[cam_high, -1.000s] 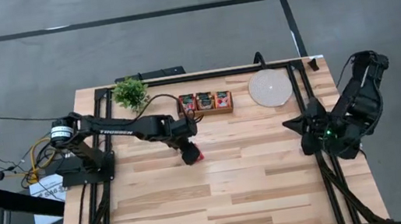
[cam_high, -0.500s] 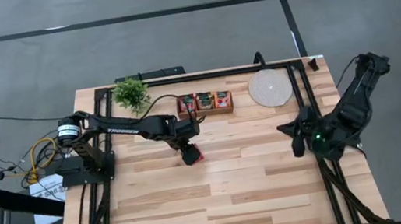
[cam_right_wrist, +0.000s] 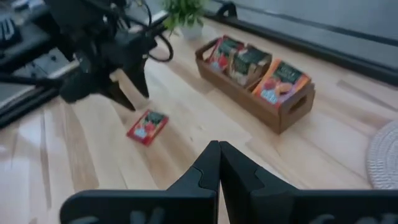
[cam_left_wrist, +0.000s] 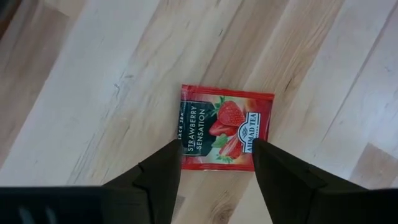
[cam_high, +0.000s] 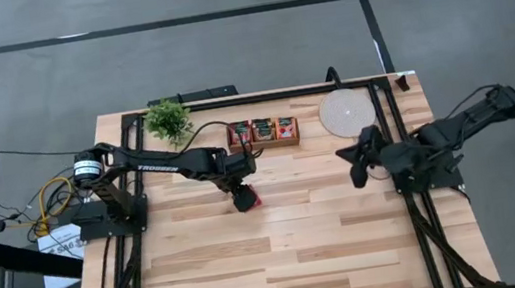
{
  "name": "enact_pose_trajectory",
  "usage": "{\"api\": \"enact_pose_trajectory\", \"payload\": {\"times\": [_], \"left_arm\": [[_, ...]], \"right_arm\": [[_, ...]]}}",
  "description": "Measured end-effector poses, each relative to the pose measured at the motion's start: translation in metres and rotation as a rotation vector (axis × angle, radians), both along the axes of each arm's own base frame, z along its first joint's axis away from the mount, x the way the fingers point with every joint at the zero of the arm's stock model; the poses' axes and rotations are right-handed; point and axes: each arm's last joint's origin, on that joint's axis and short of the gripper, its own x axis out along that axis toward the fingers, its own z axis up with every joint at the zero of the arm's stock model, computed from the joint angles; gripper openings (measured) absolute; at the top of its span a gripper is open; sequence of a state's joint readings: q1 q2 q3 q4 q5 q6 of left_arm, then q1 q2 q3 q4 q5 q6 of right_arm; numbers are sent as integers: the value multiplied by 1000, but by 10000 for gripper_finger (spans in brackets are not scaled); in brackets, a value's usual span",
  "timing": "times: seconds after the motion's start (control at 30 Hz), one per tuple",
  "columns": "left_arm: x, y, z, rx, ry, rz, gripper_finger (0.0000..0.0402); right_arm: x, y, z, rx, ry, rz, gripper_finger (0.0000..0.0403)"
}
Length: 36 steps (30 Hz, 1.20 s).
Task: Pick & Place Tea
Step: Put the red tea bag into the left section of the wooden organizer
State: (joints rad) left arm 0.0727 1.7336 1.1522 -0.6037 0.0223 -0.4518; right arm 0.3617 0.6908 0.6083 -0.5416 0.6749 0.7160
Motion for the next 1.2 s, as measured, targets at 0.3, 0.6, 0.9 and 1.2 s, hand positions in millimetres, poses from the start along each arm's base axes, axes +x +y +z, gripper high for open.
{"api": "enact_pose_trajectory", "payload": {"times": [0.3, 0.6, 0.9, 1.2], "left_arm": [[-1, 15, 0, 3, 1, 25, 189], [3, 18, -16, 0, 61, 36, 188], [19, 21, -39, -9, 215, 0, 188], [22, 18, -52, -17, 270, -12, 188]], "right_arm": [[-23, 2, 15, -4, -135, 32, 0], [-30, 9, 18, -48, -177, 25, 0], [-30, 10, 18, -42, -186, 31, 0], [-30, 10, 18, -42, -187, 29, 0]]}}
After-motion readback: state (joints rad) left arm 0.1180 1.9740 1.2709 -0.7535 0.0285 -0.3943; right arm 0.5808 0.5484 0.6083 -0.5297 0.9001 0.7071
